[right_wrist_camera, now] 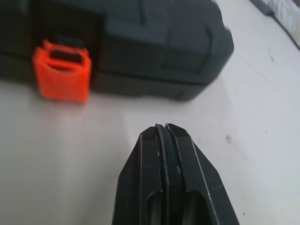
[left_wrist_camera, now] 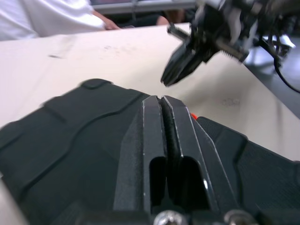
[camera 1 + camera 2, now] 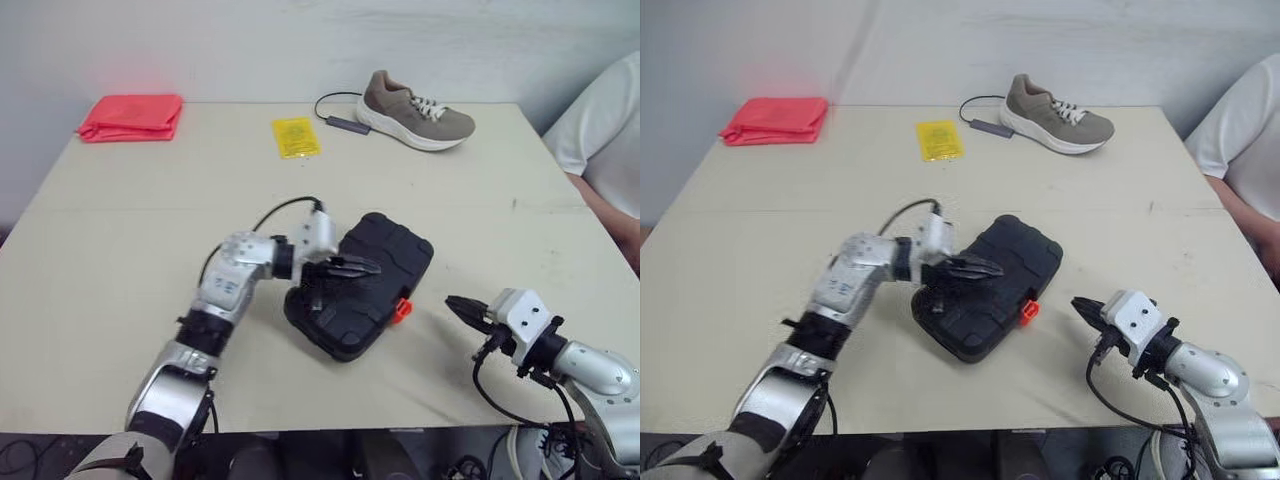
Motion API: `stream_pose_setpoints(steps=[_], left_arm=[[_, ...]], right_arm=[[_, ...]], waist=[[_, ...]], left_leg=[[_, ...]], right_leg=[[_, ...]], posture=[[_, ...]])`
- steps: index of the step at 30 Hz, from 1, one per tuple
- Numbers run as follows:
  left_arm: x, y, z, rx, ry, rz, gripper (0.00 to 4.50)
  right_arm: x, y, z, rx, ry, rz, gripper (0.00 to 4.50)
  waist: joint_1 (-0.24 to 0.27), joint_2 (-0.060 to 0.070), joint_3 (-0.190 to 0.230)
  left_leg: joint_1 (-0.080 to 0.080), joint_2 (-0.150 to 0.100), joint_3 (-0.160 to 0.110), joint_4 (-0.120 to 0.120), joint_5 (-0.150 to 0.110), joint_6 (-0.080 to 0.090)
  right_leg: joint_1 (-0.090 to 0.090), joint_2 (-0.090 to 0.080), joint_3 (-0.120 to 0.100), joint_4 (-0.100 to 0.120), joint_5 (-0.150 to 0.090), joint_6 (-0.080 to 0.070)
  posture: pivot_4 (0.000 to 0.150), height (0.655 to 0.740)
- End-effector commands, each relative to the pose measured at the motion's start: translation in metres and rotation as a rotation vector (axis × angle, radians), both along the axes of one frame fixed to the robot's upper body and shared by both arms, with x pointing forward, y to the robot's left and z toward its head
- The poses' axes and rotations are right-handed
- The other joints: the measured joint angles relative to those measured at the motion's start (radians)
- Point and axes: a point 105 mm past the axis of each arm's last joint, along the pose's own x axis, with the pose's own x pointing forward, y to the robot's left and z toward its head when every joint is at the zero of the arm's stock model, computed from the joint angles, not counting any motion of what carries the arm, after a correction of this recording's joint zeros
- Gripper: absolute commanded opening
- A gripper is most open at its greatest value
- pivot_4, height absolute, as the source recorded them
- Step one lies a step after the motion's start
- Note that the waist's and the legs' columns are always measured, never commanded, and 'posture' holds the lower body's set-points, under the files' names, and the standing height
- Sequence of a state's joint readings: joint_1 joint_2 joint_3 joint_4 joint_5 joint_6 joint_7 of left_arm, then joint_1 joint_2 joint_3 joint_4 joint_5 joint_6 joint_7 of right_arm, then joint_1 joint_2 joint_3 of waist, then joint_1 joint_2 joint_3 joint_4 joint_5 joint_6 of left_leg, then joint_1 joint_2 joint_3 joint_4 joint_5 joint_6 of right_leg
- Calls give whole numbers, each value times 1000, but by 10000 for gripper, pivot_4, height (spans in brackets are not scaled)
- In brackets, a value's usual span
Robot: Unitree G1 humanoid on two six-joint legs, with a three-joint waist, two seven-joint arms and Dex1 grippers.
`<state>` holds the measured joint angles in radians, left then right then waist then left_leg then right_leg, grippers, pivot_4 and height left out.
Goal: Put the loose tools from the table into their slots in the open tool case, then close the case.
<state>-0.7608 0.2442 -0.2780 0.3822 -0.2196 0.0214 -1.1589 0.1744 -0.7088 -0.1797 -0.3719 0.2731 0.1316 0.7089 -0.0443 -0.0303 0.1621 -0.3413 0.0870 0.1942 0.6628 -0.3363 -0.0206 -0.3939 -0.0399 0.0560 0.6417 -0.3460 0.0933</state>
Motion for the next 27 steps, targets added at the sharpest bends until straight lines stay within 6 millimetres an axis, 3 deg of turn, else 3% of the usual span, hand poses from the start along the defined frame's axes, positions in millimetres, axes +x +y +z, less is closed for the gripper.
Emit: stream_pose_setpoints(steps=[1,4,11,27], left_arm=[[5,-13,-7,41,-27,-8,716],[8,-17,-22,111,-26,3,716],[8,-21,-30,102,4,32,716],[16,-10,-42,144,47,146,716]], right_arm=[[-4,22,19,35,-33,45,0],[-4,40,23,49,-36,85,0],[-3,58,16,46,-1,149,0],[-19,37,-42,62,209,79,0]], waist=[[-3,0,0],[-2,0,0],[8,0,0],[14,-3,-3]], left_leg=[[-1,0,0,0,0,0],[-1,0,-2,0,0,0],[-1,-2,-2,0,0,3],[2,-2,-2,1,-1,4]], right_leg=[[-1,0,0,0,0,0],[-1,0,0,0,0,-1],[0,0,0,0,0,-1],[3,0,0,0,0,-1]], posture=[[1500,7400],[1500,7400],[1500,7400],[1500,7400]])
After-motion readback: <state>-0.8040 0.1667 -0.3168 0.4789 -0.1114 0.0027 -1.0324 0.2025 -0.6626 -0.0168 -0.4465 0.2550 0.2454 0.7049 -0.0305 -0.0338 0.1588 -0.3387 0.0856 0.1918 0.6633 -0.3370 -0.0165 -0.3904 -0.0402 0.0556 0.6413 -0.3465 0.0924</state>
